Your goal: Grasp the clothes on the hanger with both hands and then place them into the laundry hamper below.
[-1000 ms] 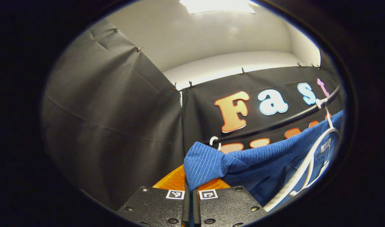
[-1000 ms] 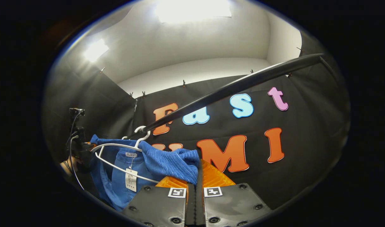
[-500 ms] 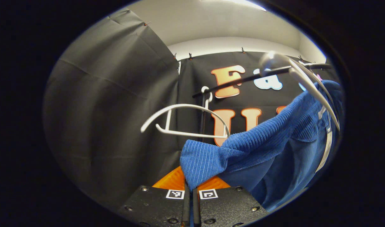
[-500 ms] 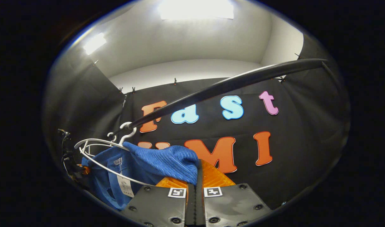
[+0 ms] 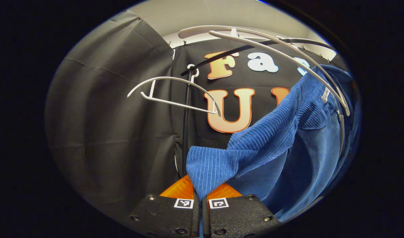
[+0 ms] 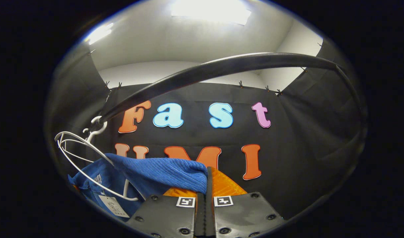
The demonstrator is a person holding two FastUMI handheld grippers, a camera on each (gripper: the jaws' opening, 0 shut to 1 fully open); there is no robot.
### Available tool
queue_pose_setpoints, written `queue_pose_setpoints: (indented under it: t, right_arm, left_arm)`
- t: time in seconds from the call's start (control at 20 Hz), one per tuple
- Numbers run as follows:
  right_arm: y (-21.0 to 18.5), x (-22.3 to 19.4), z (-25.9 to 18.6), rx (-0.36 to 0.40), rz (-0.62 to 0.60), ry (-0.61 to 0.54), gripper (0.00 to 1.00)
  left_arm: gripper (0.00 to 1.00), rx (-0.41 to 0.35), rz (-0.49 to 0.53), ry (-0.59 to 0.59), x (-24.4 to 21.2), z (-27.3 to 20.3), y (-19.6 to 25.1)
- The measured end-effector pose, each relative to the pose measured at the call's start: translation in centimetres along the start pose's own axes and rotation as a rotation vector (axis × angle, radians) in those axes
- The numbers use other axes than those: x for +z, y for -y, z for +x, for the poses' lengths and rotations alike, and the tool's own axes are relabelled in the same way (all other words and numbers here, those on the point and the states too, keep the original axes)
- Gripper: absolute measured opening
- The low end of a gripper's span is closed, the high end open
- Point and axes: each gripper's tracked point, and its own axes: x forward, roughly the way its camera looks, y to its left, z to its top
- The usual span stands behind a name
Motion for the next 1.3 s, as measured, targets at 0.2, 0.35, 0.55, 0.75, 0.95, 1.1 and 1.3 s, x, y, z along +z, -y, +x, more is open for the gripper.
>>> queue_pose_setpoints:
  t: [0.2,0.35,0.55,0.75,0.95,1.1,1.3]
  right_arm:
    - [0.5,-2.4,1.0,-0.023,-0.138,0.008,0.07]
    - [0.3,-5.5,1.3,-0.03,-0.224,-0.026,0.07]
    - [0.8,-8.2,1.1,-0.026,-0.231,-0.087,0.07]
    - [0.6,-10.6,0.4,0.025,-0.195,-0.153,0.07]
    - [-0.5,-10.5,-1.1,0.091,-0.2,-0.163,0.07]
    - [-1.8,-10.2,-1.7,0.146,-0.141,-0.173,0.07]
    - [-6.5,-11.0,-3.4,0.333,-0.045,-0.234,0.07]
  left_arm:
    - [0.04,0.019,0.025,0.005,0.3,-1.4,-0.3]
    - [0.04,0.051,0.015,0.0,0.2,-2.3,-1.6]
    - [0.04,0.114,-0.02,-0.021,-0.5,-3.6,-4.3]
    - [0.05,0.138,-0.123,-0.045,-1.2,-5.4,-5.6]
    - [0.06,0.163,-0.169,-0.031,-0.3,-6.6,-6.0]
    - [0.04,0.132,-0.189,-0.027,0.6,-7.5,-4.2]
    - [0.04,0.055,-0.19,-0.035,1.0,-8.0,-0.8]
